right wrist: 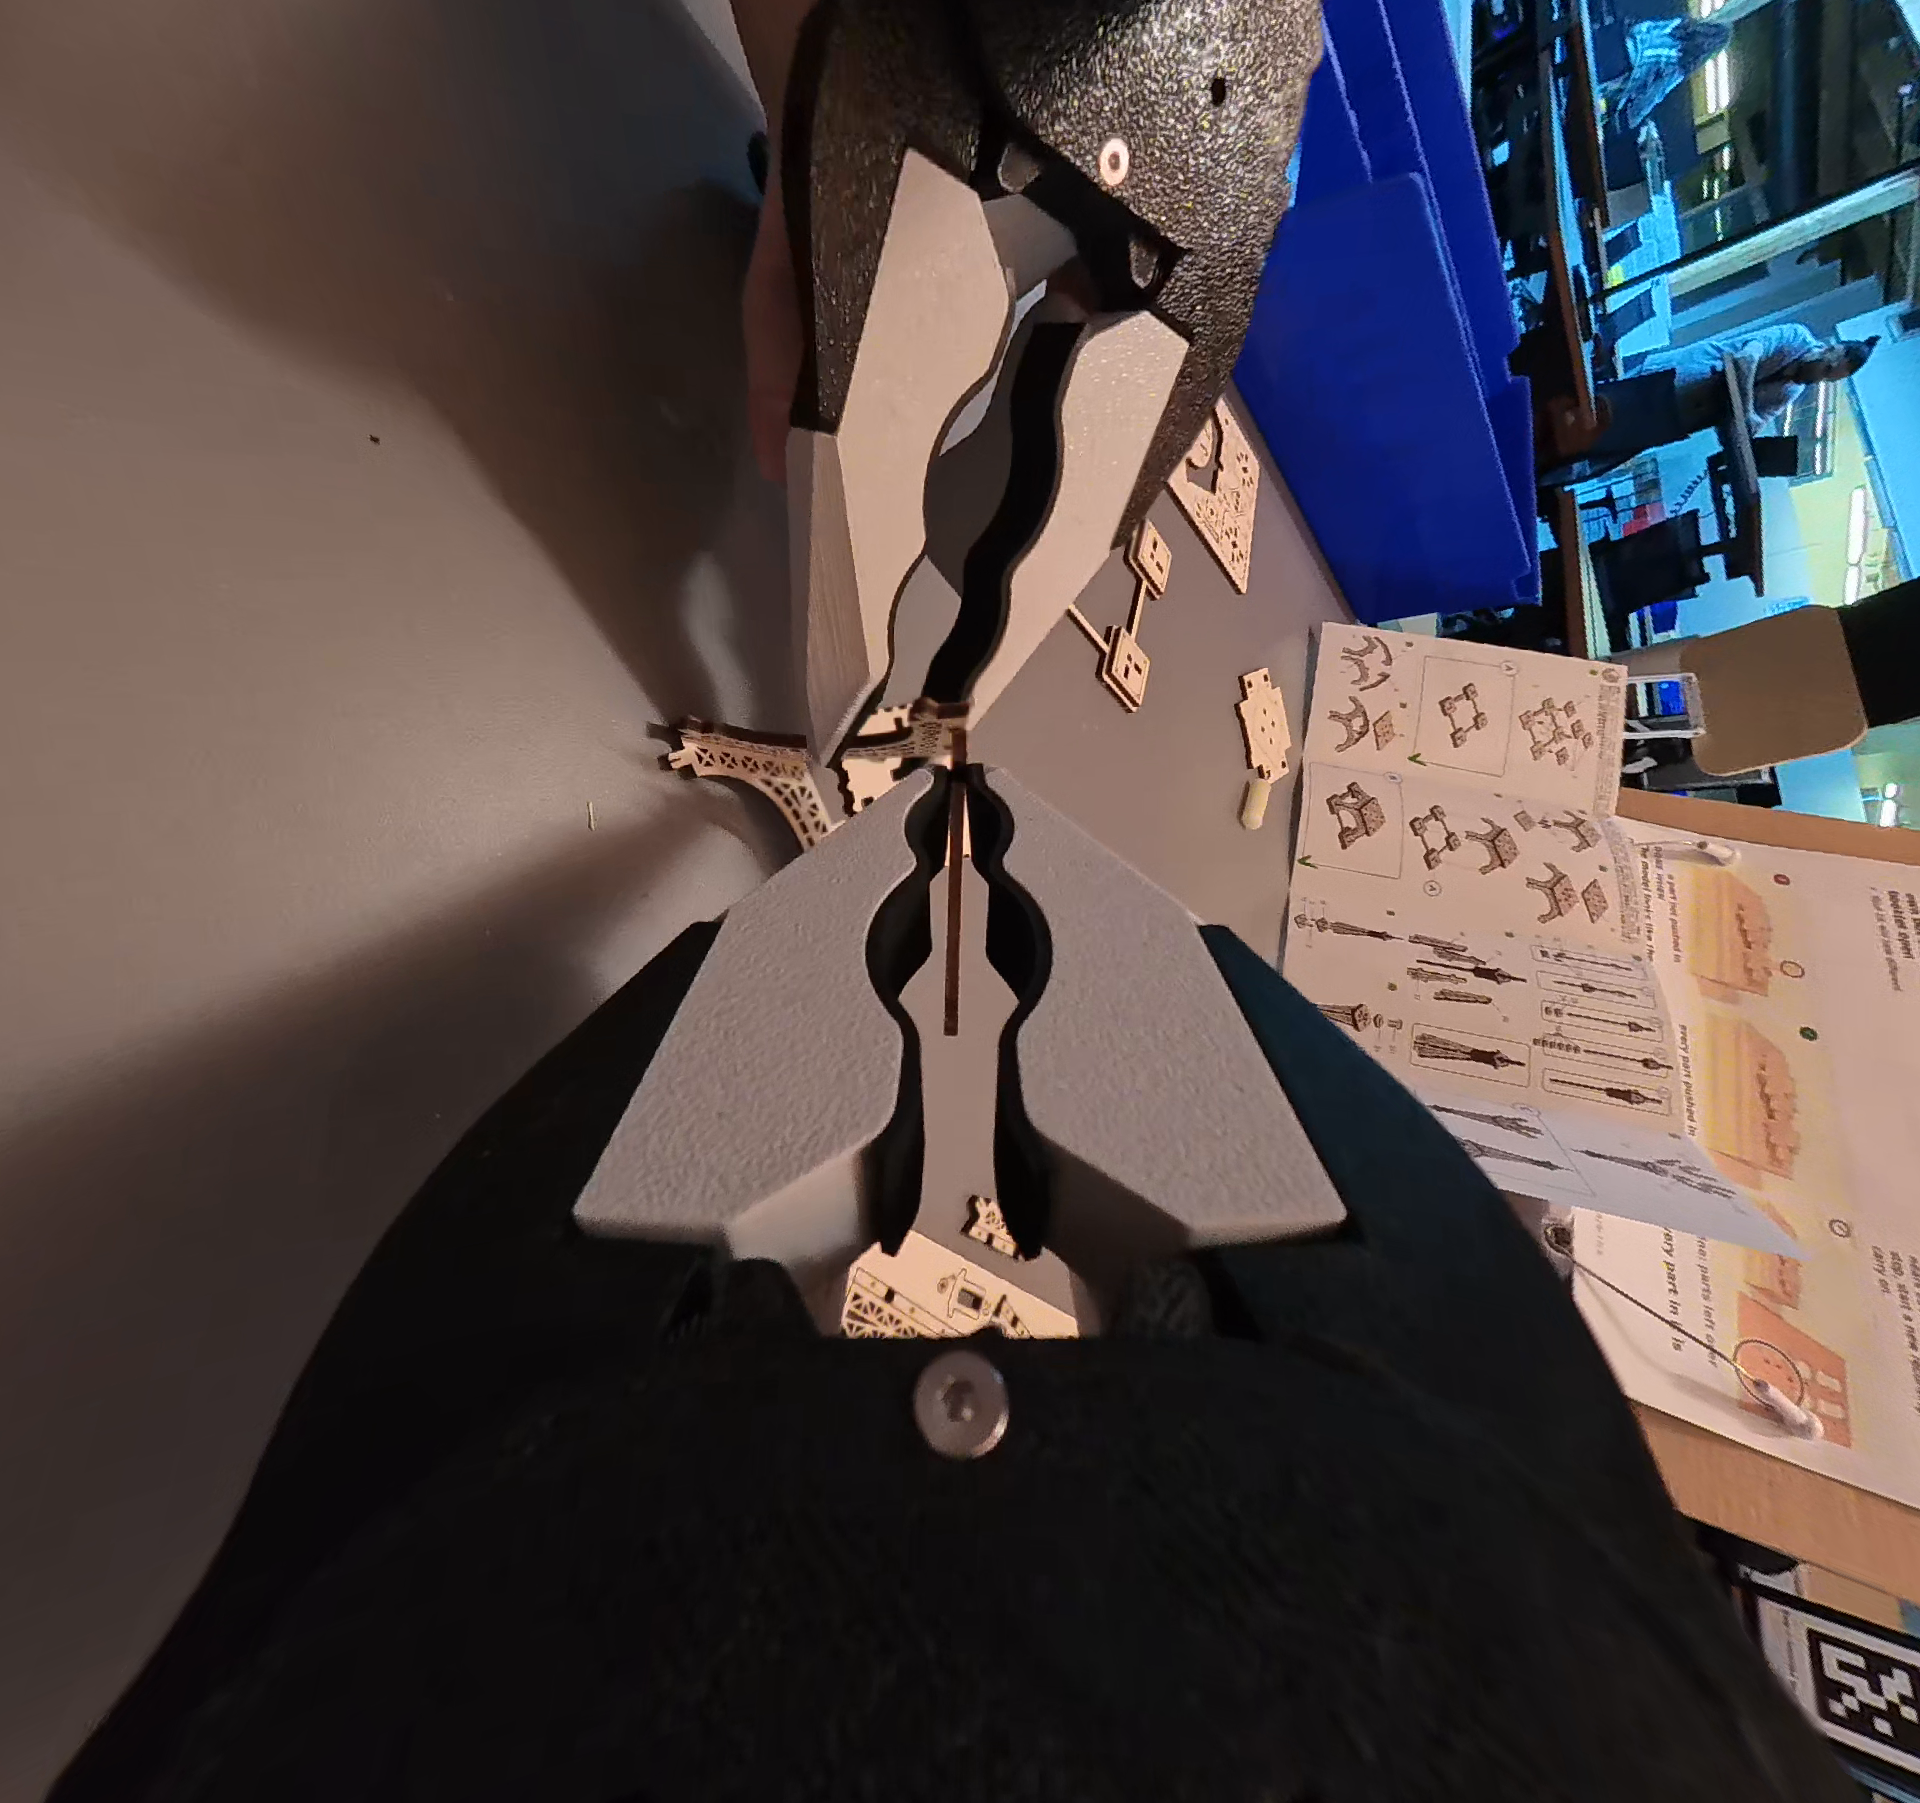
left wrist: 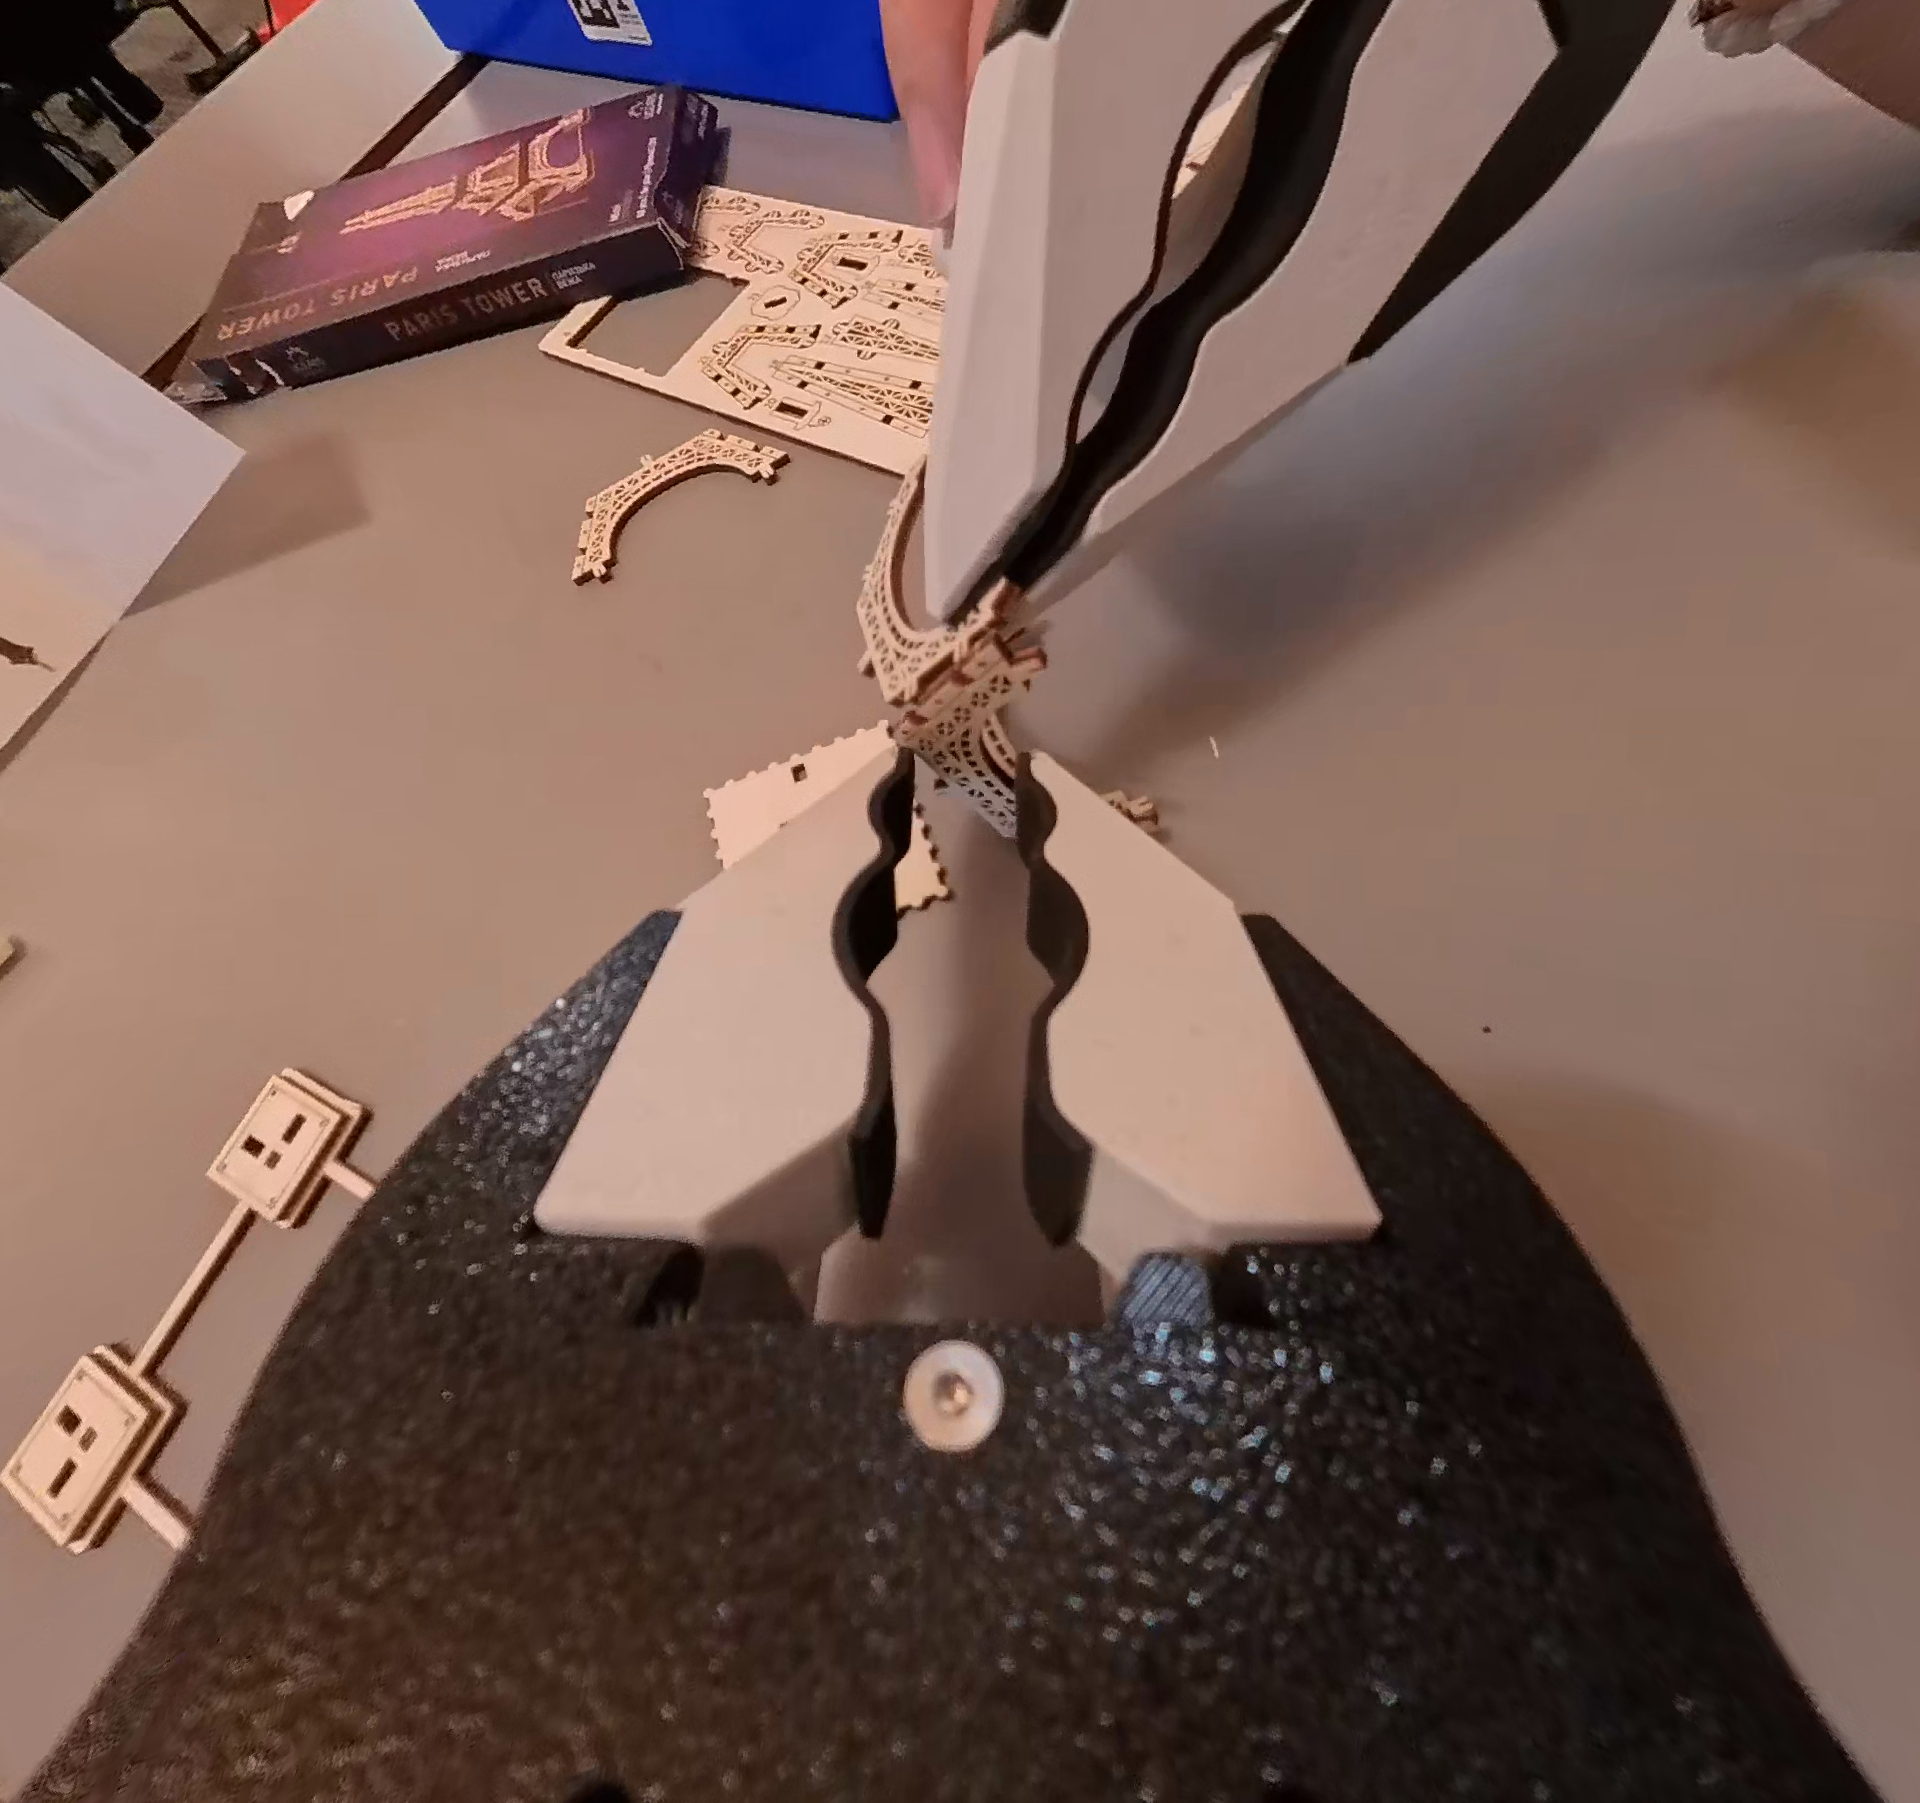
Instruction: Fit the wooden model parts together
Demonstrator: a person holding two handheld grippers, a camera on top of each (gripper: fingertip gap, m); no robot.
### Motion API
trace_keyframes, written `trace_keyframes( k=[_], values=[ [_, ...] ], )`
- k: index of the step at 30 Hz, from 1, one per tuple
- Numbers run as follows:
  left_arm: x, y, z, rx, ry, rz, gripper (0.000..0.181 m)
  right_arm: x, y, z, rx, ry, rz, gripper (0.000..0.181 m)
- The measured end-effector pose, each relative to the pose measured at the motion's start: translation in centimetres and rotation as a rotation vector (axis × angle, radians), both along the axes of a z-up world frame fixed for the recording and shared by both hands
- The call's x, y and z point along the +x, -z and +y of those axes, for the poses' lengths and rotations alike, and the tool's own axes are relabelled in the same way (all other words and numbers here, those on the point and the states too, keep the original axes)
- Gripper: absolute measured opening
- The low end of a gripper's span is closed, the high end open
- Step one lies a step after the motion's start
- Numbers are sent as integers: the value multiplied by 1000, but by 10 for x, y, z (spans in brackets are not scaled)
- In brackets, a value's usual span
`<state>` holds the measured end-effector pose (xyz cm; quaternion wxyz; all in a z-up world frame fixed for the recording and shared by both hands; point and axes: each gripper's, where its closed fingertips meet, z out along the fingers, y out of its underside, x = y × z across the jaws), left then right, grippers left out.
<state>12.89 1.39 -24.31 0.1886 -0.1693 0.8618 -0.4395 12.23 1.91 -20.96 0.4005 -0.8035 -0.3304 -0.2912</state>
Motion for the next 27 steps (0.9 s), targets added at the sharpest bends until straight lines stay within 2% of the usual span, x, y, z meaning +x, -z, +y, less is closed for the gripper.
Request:
trace_keyframes(
  k=[4, 6, 9, 15, 22, 27],
  values=[
    [6, -3, 2, 17, -37, -69, 27, 3, 2, -1, -12, 12, -13, 0],
    [4, -6, 1, 15, -28, -113, 45, 5, -1, -2, 1, 24, -13, 0],
    [3, -16, 3, -6, -21, -216, 49, 10, -5, -3, 25, 51, -23, 0],
    [10, -21, 10, 33, -33, -370, 43, 11, -6, 1, 73, 51, 44, 0],
    [11, -22, 4, 31, 12, -414, 35, 10, -1, 6, 67, 5, 109, 0],
    [12, -20, 2, 46, 31, -430, 25, 11, 3, 7, 22, 4, 93, 1]
  ],
)
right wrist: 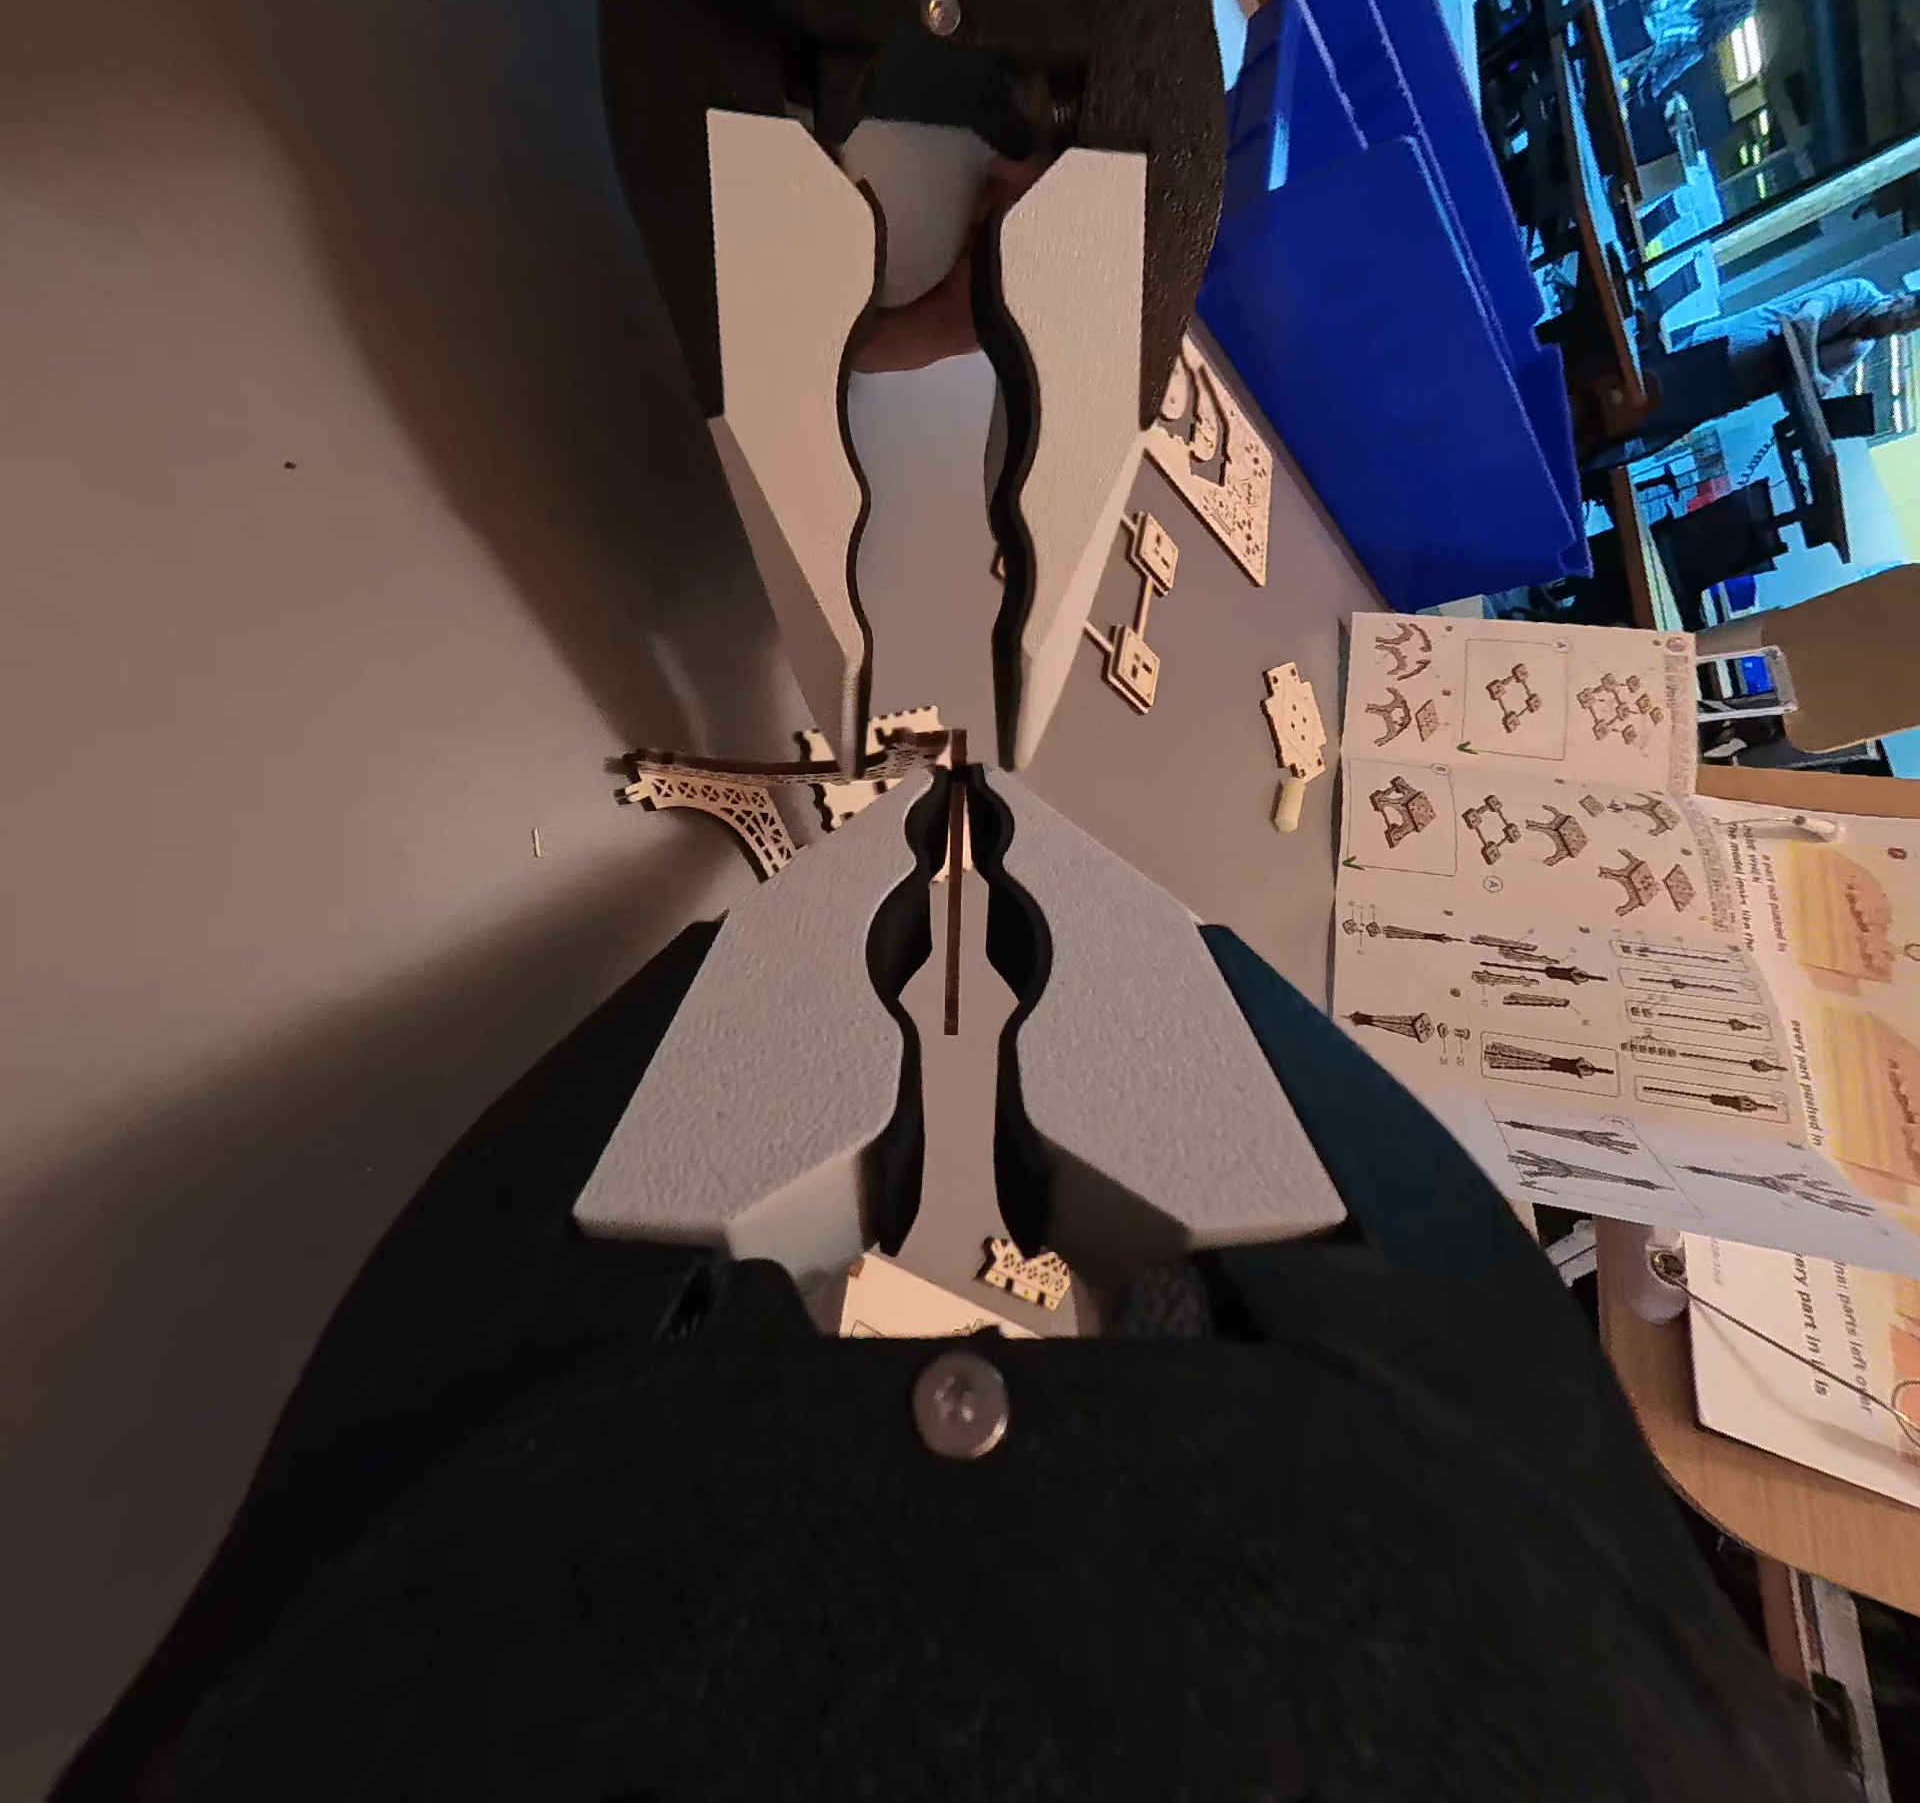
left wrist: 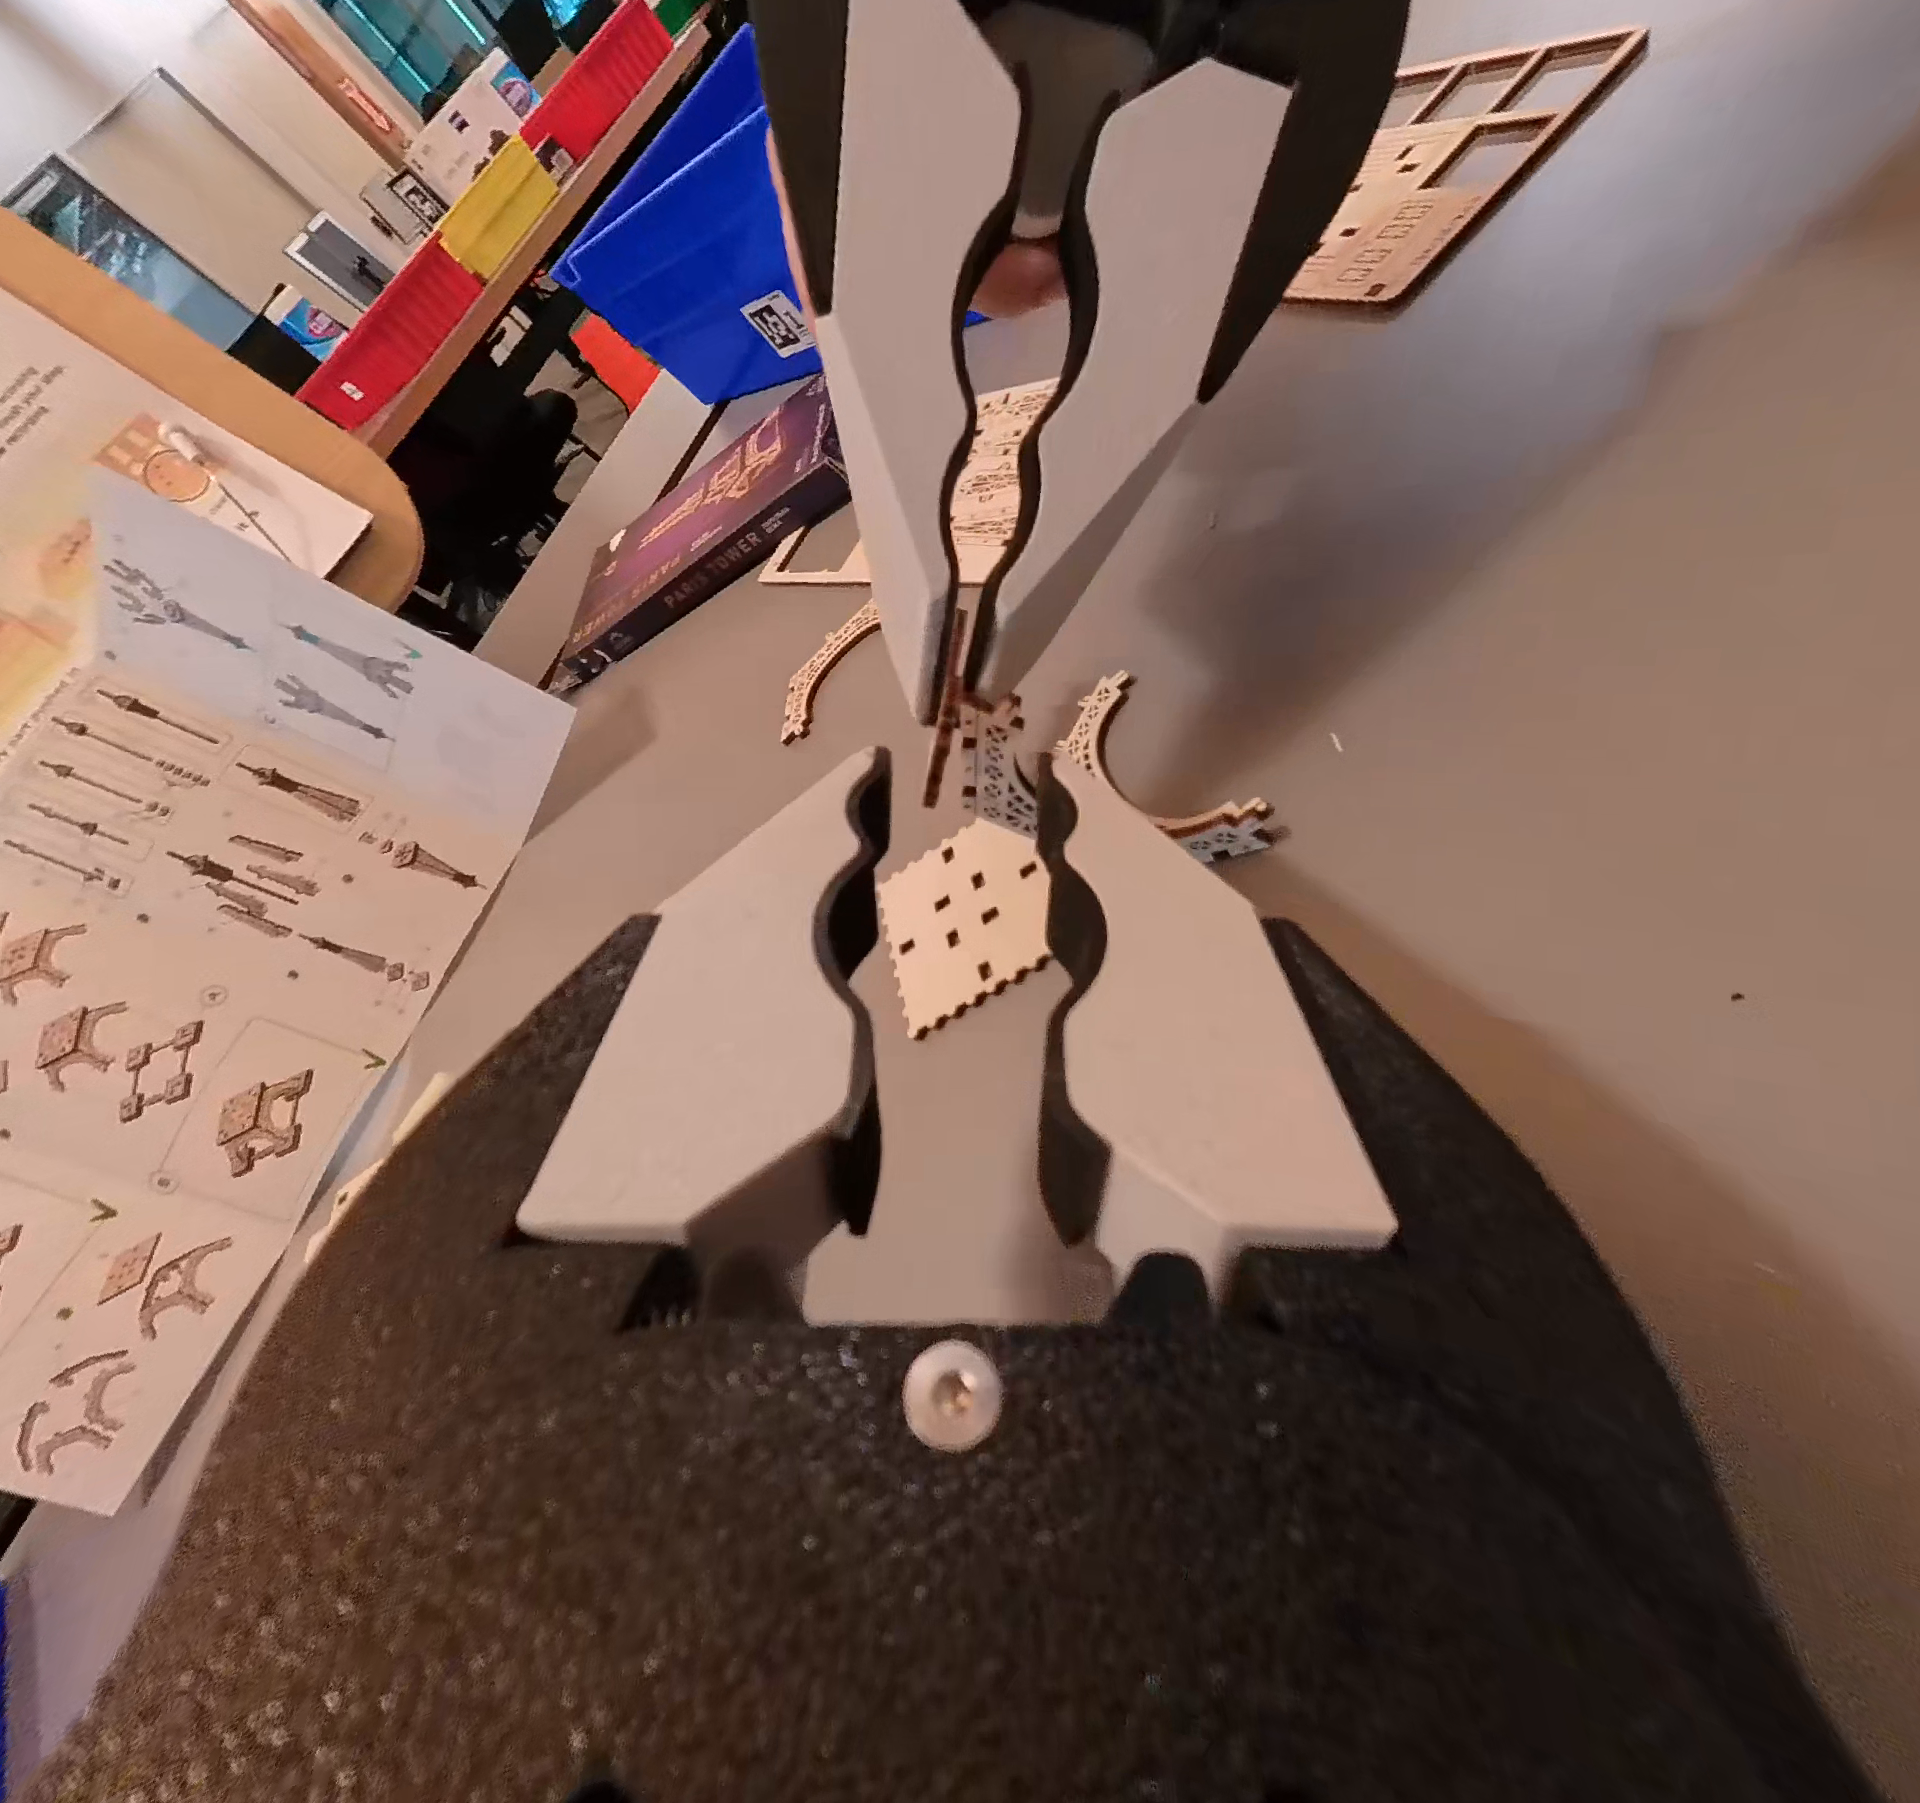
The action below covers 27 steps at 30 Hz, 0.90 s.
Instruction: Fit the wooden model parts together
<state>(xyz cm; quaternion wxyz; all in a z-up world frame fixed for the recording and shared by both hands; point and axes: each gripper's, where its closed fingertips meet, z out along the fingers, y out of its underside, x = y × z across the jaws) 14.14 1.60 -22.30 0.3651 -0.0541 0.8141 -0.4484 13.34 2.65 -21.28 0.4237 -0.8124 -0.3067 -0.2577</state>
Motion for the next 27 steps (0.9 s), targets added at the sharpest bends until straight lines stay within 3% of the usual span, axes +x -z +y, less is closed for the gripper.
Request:
trace_keyframes(
  k=[9, 27],
  values=[
    [-1, 4, -4, 42, 43, -48, 16, -2, 0, -3, 11, -27, 51, 0],
    [0, 2, -9, 25, 108, -53, 17, -2, 3, -8, 37, -46, 117, 1]
  ],
)
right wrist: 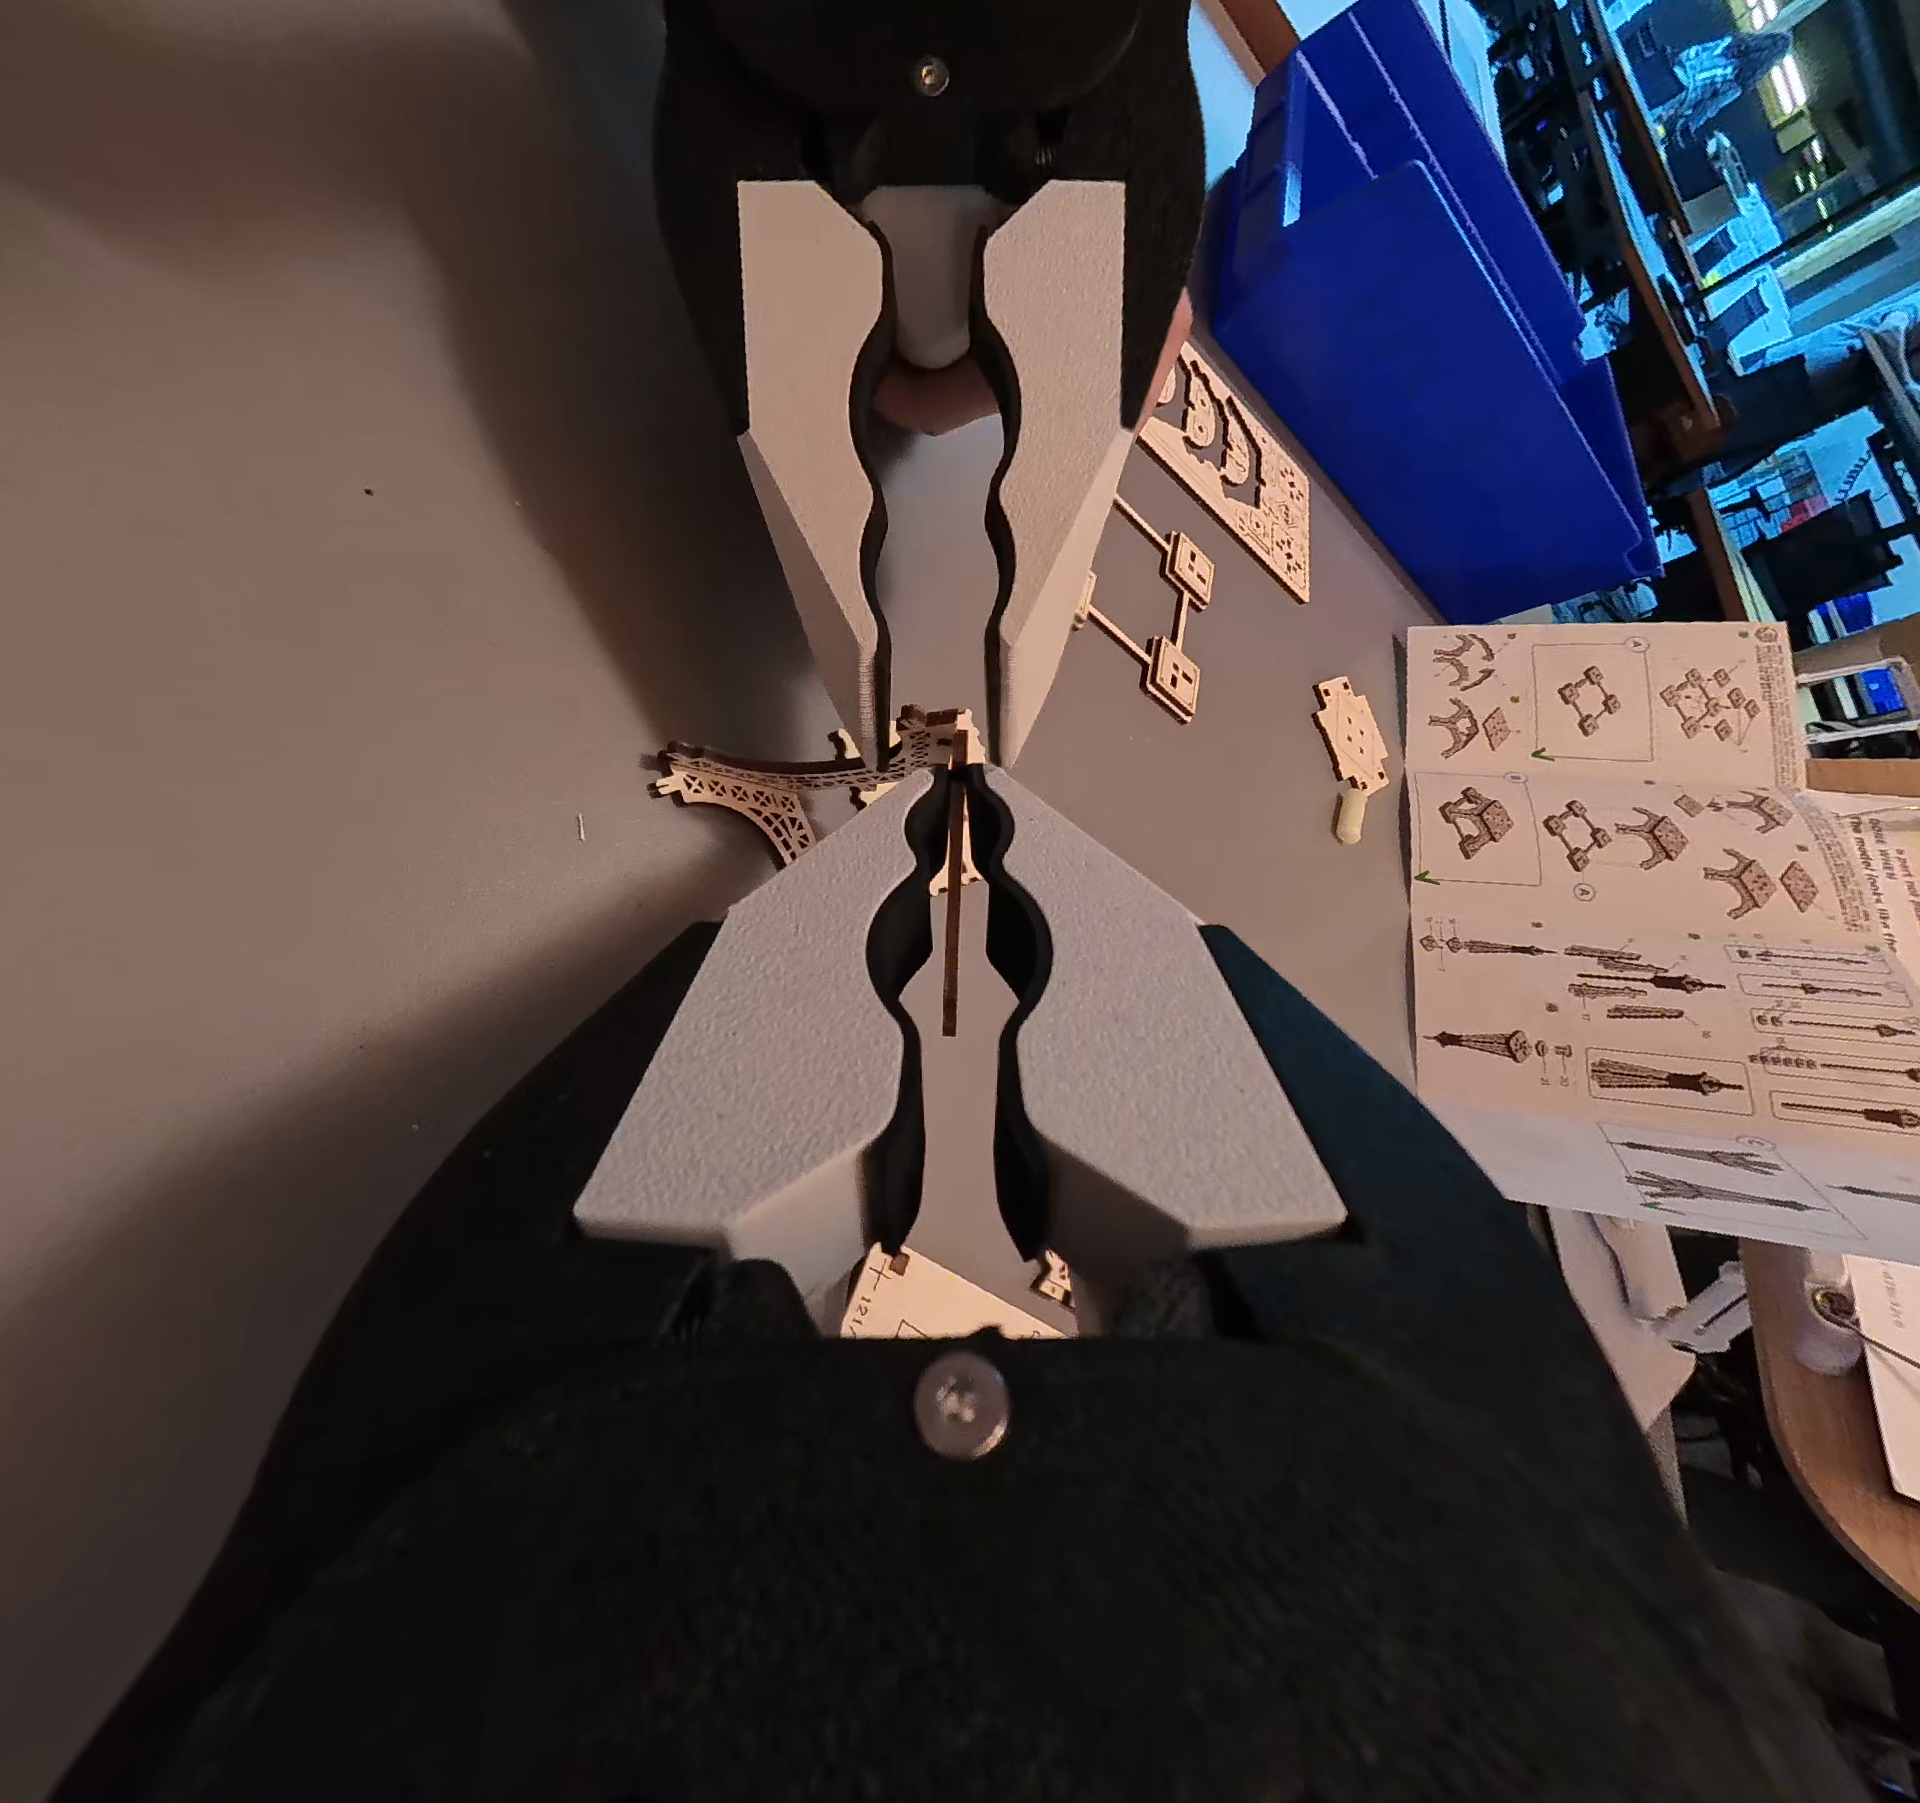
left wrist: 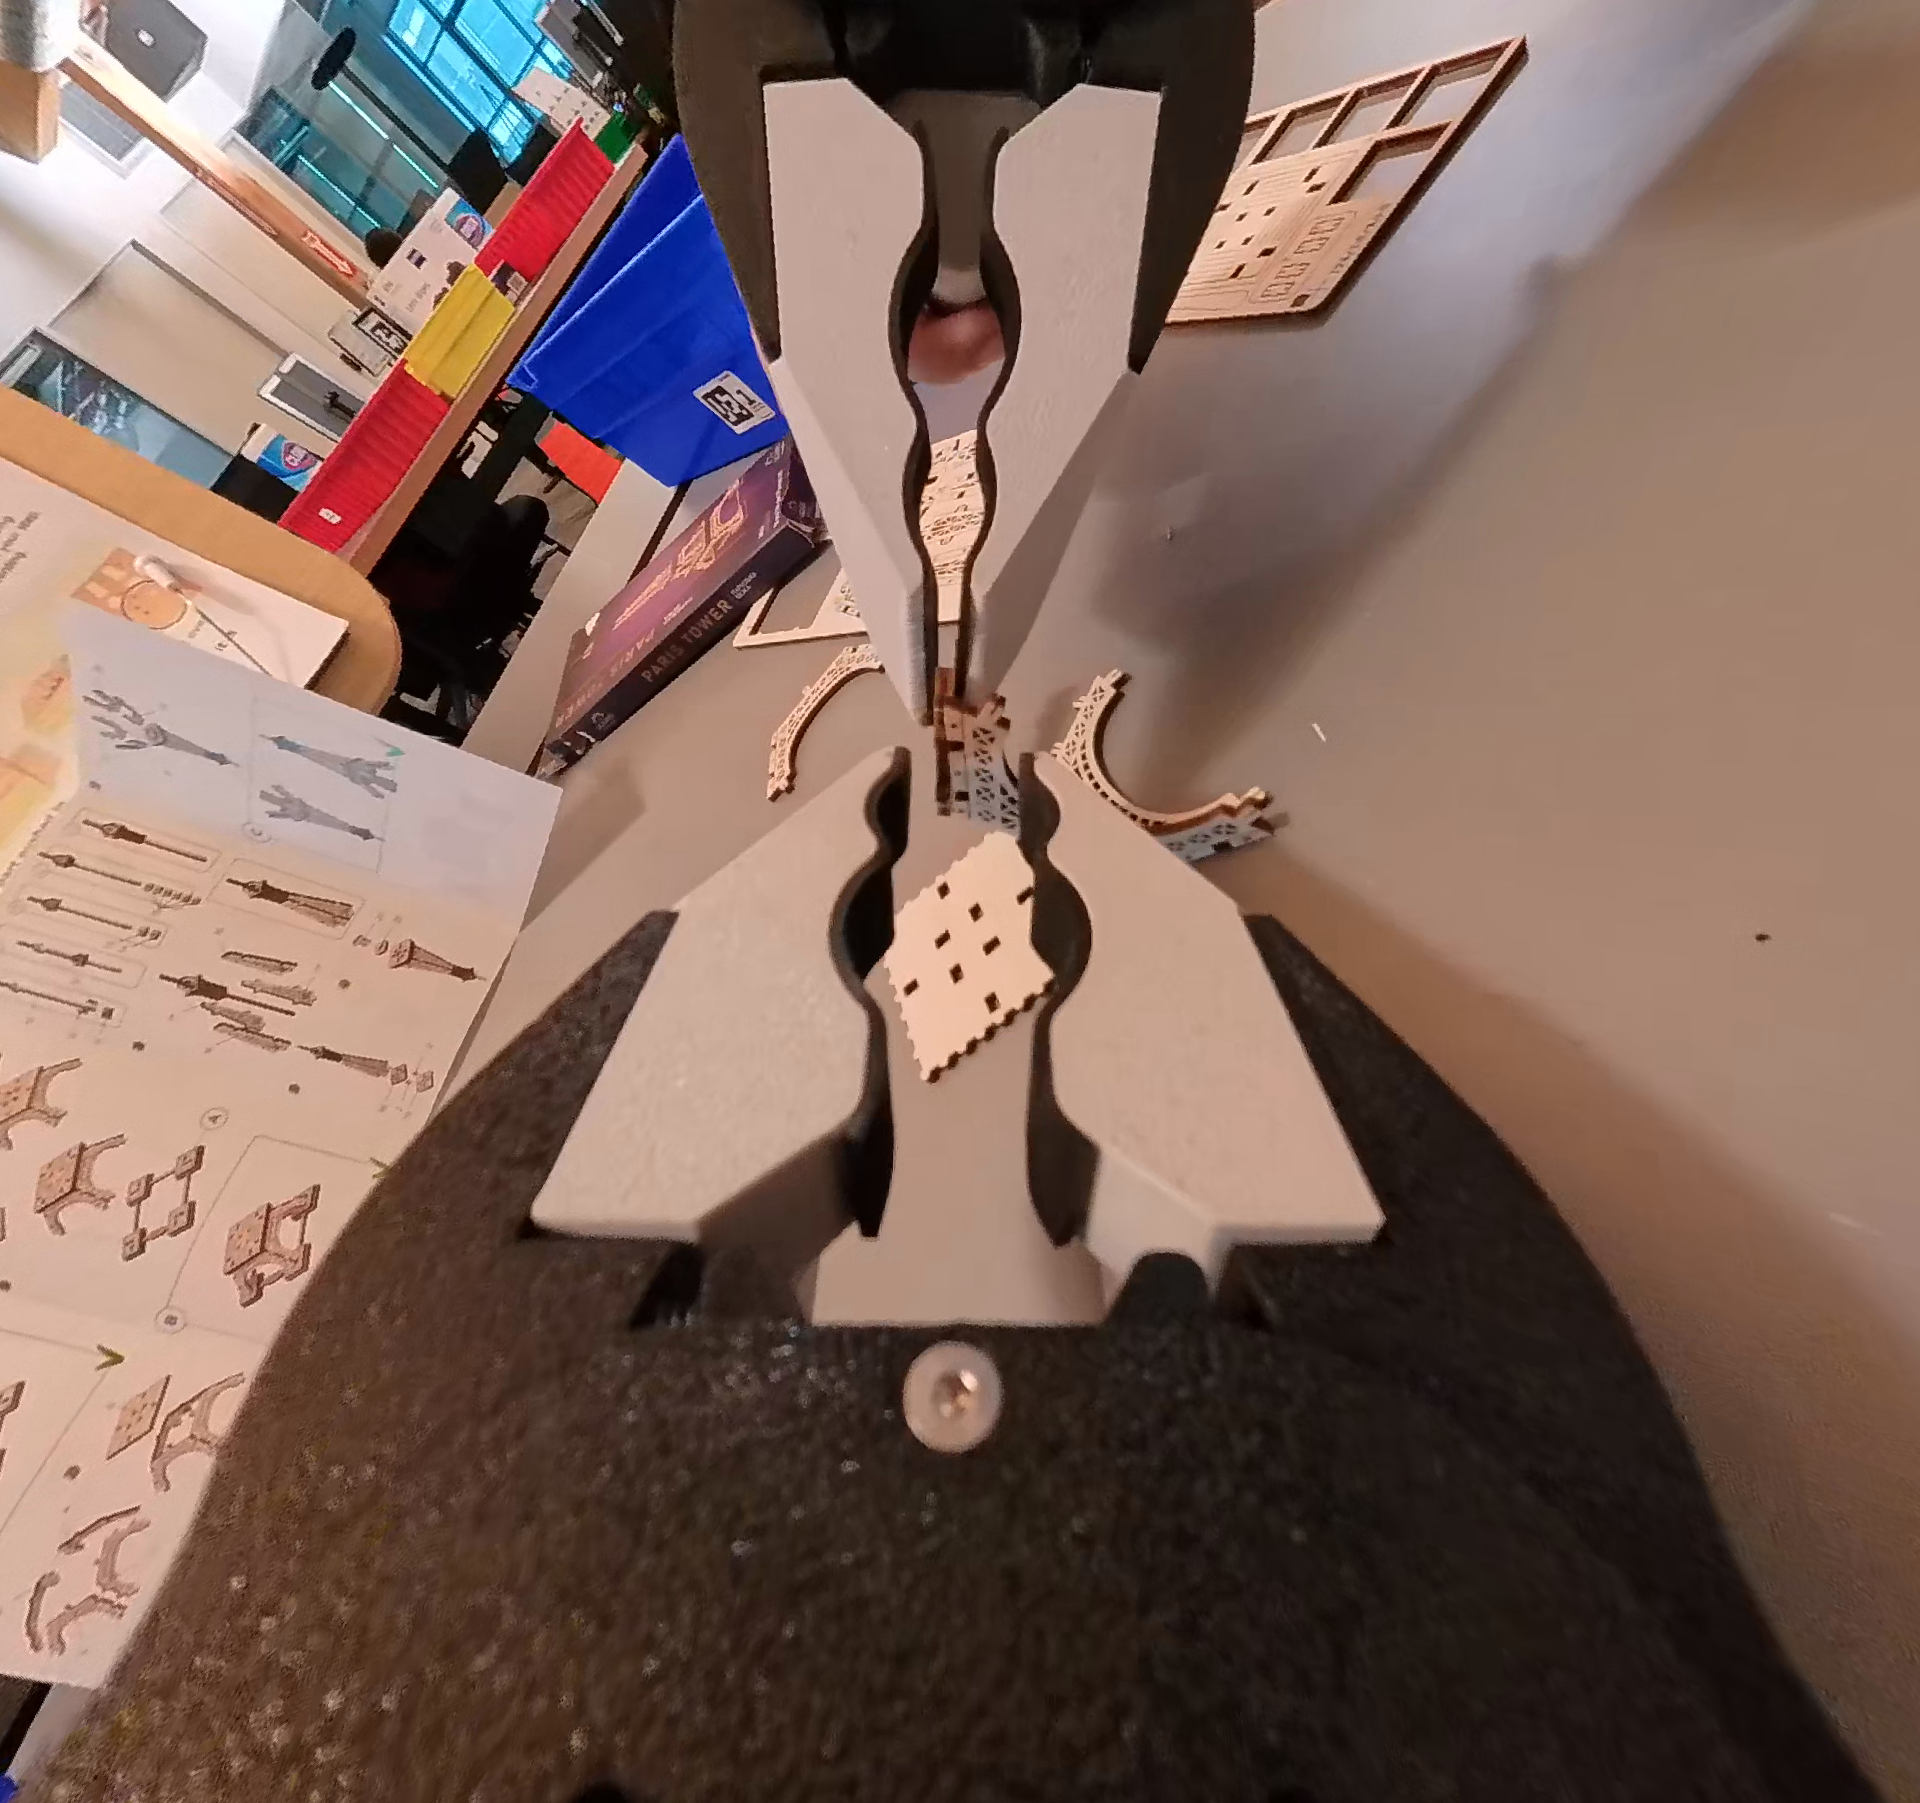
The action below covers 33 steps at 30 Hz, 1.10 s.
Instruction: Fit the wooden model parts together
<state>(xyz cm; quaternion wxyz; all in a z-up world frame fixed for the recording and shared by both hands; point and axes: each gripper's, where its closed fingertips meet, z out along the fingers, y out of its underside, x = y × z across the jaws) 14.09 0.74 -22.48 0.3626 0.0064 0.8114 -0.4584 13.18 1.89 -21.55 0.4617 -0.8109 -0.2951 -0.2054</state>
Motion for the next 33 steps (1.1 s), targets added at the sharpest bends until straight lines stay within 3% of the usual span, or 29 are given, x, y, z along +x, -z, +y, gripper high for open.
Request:
trace_keyframes(
  k=[33],
  values=[
    [-3, 2, -9, 0, 64, 27, 10, -4, 1, -4, -10, -7, 15, 1]
  ],
)
